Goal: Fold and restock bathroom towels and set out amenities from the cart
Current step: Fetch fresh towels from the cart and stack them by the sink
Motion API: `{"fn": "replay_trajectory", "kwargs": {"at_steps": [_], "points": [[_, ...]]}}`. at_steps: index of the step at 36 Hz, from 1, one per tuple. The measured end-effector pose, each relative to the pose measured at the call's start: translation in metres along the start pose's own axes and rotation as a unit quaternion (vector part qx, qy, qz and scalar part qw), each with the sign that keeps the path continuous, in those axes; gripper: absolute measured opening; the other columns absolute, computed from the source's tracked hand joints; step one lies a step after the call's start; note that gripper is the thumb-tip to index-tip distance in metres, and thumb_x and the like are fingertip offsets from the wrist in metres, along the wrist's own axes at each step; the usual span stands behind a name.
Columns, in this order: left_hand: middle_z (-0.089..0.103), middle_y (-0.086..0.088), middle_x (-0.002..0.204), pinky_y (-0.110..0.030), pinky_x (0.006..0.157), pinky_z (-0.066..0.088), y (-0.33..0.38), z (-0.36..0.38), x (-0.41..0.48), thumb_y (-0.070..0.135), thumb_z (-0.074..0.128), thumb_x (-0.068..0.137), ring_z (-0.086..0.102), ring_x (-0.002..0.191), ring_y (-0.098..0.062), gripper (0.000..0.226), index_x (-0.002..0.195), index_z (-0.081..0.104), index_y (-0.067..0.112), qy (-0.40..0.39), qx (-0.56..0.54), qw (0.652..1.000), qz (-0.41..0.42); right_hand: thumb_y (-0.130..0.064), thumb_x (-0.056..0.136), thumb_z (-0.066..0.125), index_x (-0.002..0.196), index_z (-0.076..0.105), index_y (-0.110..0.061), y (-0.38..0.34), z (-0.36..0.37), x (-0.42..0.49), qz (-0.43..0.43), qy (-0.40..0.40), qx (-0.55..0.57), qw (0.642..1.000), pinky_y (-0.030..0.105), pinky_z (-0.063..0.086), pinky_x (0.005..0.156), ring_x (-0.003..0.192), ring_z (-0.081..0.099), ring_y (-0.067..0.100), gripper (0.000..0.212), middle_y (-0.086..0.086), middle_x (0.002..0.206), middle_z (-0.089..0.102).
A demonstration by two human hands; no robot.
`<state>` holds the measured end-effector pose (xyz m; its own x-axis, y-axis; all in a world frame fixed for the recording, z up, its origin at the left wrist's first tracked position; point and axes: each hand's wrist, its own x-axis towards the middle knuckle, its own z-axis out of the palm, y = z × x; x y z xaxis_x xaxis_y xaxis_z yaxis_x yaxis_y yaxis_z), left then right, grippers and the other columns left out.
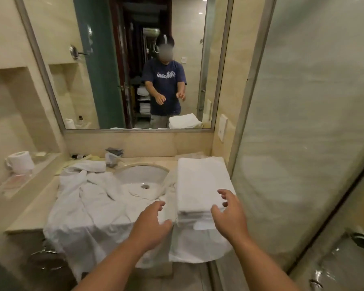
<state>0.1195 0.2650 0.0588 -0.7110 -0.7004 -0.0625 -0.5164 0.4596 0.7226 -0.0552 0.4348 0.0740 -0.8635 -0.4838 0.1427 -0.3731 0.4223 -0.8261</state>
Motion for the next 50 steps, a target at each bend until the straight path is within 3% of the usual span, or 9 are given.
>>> {"fn": "replay_trajectory", "kwargs": {"at_steps": [7, 13, 18, 24, 29, 33, 37, 43, 50], "points": [[0.053, 0.008, 0.147, -0.034, 0.107, 0.046, 0.015, 0.022, 0.100, 0.041, 0.067, 0.093, 0.055, 0.128, -0.015, 0.064, 0.151, 0.042, 0.029, -0.032, -0.002, 0.999, -0.035, -0.022, 0.092, 0.063, 0.141, 0.052, -0.028, 0.024, 0.012, 0.108, 0.037, -0.020, -0.040, 0.998, 0.039, 0.047, 0.106, 0.129, 0.052, 0.019, 0.051, -0.002, 0.147, 0.048], [0.050, 0.001, 0.150, -0.031, 0.102, 0.044, 0.013, 0.047, 0.185, 0.038, 0.066, 0.096, 0.052, 0.134, -0.021, 0.067, 0.154, 0.039, 0.022, -0.098, -0.057, 0.990, -0.082, -0.024, 0.092, 0.063, 0.154, 0.040, -0.026, 0.048, 0.035, 0.177, 0.105, -0.040, -0.108, 0.988, 0.042, 0.036, 0.117, 0.146, 0.032, 0.027, 0.066, 0.006, 0.156, 0.041], [0.058, 0.008, 0.129, -0.028, 0.091, 0.045, 0.009, 0.063, 0.252, 0.037, 0.064, 0.097, 0.055, 0.108, -0.014, 0.050, 0.141, 0.048, 0.020, -0.163, -0.080, 0.978, -0.107, -0.031, 0.090, 0.064, 0.160, 0.027, -0.027, 0.072, 0.060, 0.222, 0.193, -0.059, -0.144, 0.969, 0.043, 0.035, 0.117, 0.144, 0.035, 0.032, 0.079, 0.009, 0.156, 0.040], [0.064, 0.002, 0.130, -0.034, 0.099, 0.052, -0.009, 0.084, 0.327, 0.043, 0.075, 0.085, 0.064, 0.114, -0.020, 0.059, 0.132, 0.051, 0.019, -0.185, -0.109, 0.963, -0.161, -0.041, 0.087, 0.068, 0.157, 0.028, -0.027, 0.080, 0.079, 0.263, 0.280, -0.025, -0.158, 0.947, 0.040, 0.041, 0.111, 0.136, 0.047, 0.033, 0.082, 0.006, 0.149, 0.050], [0.076, 0.003, 0.111, -0.045, 0.093, 0.060, -0.027, 0.105, 0.371, 0.050, 0.091, 0.050, 0.074, 0.099, -0.022, 0.083, 0.123, 0.062, 0.021, -0.208, -0.286, 0.903, -0.245, -0.054, 0.079, 0.075, 0.158, 0.029, -0.020, 0.098, 0.093, 0.279, 0.334, -0.007, -0.116, 0.935, 0.043, 0.043, 0.112, 0.137, 0.049, 0.033, 0.097, 0.008, 0.154, 0.047], [0.076, -0.017, 0.112, -0.057, 0.097, 0.056, -0.009, 0.094, 0.376, 0.016, 0.093, 0.057, 0.074, 0.102, -0.039, 0.073, 0.124, 0.067, 0.005, -0.297, -0.408, 0.819, -0.274, -0.055, 0.072, 0.081, 0.144, 0.044, -0.014, 0.098, 0.093, 0.284, 0.356, 0.021, -0.095, 0.929, 0.041, 0.051, 0.099, 0.123, 0.059, 0.032, 0.091, 0.009, 0.138, 0.059], [0.073, -0.024, 0.118, -0.055, 0.097, 0.055, -0.006, 0.095, 0.380, 0.008, 0.092, 0.059, 0.071, 0.107, -0.043, 0.071, 0.125, 0.067, -0.001, -0.352, -0.454, 0.767, -0.287, -0.047, 0.072, 0.088, 0.128, 0.056, -0.011, 0.093, 0.091, 0.287, 0.375, 0.035, -0.057, 0.925, 0.036, 0.052, 0.089, 0.105, 0.063, 0.027, 0.074, 0.008, 0.123, 0.065], [0.072, -0.026, 0.118, -0.046, 0.082, 0.060, 0.013, 0.091, 0.382, 0.005, 0.075, 0.076, 0.072, 0.105, -0.042, 0.051, 0.126, 0.066, -0.005, -0.397, -0.455, 0.739, -0.299, -0.045, 0.066, 0.094, 0.115, 0.067, -0.016, 0.087, 0.083, 0.287, 0.398, 0.024, 0.017, 0.917, 0.031, 0.056, 0.070, 0.087, 0.069, 0.018, 0.063, -0.002, 0.100, 0.070], [0.071, -0.027, 0.119, -0.044, 0.087, 0.058, 0.030, 0.083, 0.383, 0.003, 0.074, 0.061, 0.071, 0.107, -0.042, 0.063, 0.123, 0.069, -0.007, -0.440, -0.440, 0.726, -0.292, -0.033, 0.083, 0.085, 0.133, 0.060, -0.014, 0.072, 0.079, 0.271, 0.353, 0.074, 0.051, 0.931, 0.029, 0.046, 0.084, 0.099, 0.061, 0.020, 0.059, -0.002, 0.109, 0.062]]}}
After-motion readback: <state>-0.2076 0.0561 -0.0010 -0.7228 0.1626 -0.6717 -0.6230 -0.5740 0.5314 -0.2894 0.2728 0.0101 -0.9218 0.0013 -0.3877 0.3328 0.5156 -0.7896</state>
